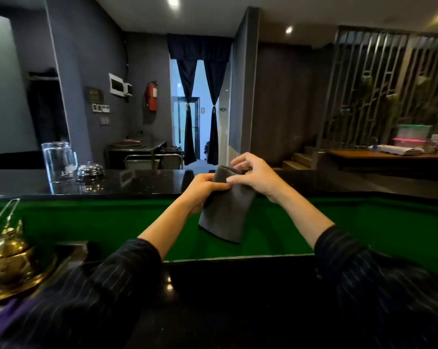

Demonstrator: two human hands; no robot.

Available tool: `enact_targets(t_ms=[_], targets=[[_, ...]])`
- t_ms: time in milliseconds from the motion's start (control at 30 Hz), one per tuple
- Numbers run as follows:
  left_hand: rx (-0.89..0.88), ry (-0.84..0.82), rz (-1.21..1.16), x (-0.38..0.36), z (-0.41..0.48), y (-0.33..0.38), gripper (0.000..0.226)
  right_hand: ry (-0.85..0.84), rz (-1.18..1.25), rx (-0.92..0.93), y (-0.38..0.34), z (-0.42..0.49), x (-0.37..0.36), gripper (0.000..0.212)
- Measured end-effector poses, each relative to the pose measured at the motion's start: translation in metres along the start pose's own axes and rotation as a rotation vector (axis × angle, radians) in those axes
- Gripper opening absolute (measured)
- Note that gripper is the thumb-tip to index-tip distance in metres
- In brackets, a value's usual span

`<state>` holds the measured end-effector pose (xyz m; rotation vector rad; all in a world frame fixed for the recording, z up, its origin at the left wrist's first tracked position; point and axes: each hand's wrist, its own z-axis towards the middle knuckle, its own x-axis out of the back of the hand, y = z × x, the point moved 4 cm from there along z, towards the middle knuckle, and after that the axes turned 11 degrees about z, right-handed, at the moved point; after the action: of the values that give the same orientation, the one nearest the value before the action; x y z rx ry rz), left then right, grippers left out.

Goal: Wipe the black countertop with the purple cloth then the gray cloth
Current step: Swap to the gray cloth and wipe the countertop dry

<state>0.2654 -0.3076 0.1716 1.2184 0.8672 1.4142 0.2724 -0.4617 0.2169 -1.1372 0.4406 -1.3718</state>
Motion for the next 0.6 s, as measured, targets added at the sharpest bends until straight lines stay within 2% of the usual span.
enact_targets(t_ms=[67,133,233,333,433,500,600], targets=[[0.018,0.015,-0.129,-0.016,-0.001,-0.001,0.03,0.066,0.008,-0.075,0.015,-0.02,0.022,0.042],[0.015,-0.004,-0.206,-0.03,0.0,-0.004,0.035,0.062,0.011,-0.113,0.027,-0.036,0.036,0.041],[0.009,-0.042,-0.182,-0.057,-0.001,-0.007,0.034,0.059,0.004,-0.11,0.033,-0.055,0.046,0.033],[-0.019,0.009,-0.244,-0.08,-0.001,-0.006,0.025,-0.017,0.217,-0.094,0.031,-0.073,0.045,0.023],[-0.013,0.059,-0.365,-0.091,0.0,-0.006,0.025,-0.066,0.405,-0.097,0.032,-0.086,0.048,0.037],[-0.012,0.022,-0.397,-0.098,-0.001,-0.008,0.03,-0.033,0.314,-0.021,0.035,-0.089,0.053,0.045],[-0.031,-0.097,-0.408,-0.112,-0.002,-0.007,0.054,-0.033,0.192,0.058,0.039,-0.089,0.06,0.056]])
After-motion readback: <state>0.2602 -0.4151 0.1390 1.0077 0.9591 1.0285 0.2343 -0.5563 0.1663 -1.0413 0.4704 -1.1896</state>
